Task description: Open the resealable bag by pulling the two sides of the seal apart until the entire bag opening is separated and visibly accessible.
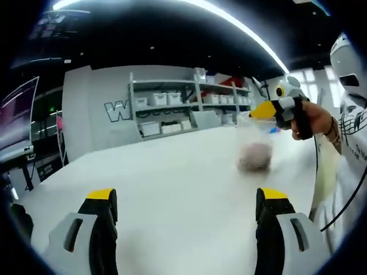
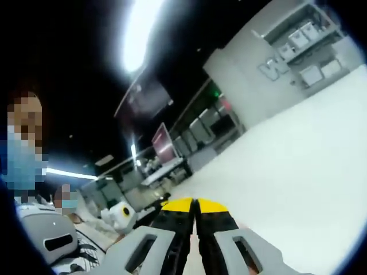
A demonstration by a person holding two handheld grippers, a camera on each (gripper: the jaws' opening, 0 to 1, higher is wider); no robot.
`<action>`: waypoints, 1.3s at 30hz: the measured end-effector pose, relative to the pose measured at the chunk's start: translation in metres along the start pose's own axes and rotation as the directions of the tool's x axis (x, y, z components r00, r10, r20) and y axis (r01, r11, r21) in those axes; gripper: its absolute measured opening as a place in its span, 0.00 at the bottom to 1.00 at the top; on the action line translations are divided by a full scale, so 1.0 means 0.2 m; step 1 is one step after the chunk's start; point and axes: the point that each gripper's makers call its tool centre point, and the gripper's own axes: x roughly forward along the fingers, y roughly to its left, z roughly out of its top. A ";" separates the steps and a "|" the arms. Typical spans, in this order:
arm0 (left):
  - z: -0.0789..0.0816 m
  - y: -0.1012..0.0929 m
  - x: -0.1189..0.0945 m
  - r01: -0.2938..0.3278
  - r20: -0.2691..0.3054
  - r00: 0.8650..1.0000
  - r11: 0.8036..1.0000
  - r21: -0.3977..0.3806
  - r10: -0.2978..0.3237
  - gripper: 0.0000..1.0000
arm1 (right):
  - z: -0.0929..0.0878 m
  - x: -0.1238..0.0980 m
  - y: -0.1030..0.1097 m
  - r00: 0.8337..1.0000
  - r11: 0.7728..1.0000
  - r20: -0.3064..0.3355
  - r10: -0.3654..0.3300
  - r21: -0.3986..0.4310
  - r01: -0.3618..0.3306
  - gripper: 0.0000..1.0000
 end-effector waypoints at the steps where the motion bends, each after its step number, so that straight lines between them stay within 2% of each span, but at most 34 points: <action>1: 0.00 0.00 0.00 -0.003 0.000 1.000 1.000 0.000 0.003 1.00 | 0.01 0.00 0.00 1.000 1.000 0.001 0.001 -0.007 -0.001 0.00; 10: 0.00 0.01 -0.01 -0.019 0.007 1.000 1.000 0.022 0.019 1.00 | 0.03 0.03 0.04 1.000 0.999 -0.007 0.017 -0.040 -0.017 0.00; 18: -0.02 0.00 0.00 -0.004 -0.007 1.000 1.000 0.005 0.004 1.00 | 0.05 0.03 0.06 0.999 0.999 -0.007 0.049 -0.011 -0.049 0.00; 39: -0.01 0.02 0.00 -0.010 0.016 1.000 1.000 -0.007 0.010 1.00 | 0.04 0.09 0.02 0.999 0.999 -0.041 0.022 -0.036 -0.024 0.00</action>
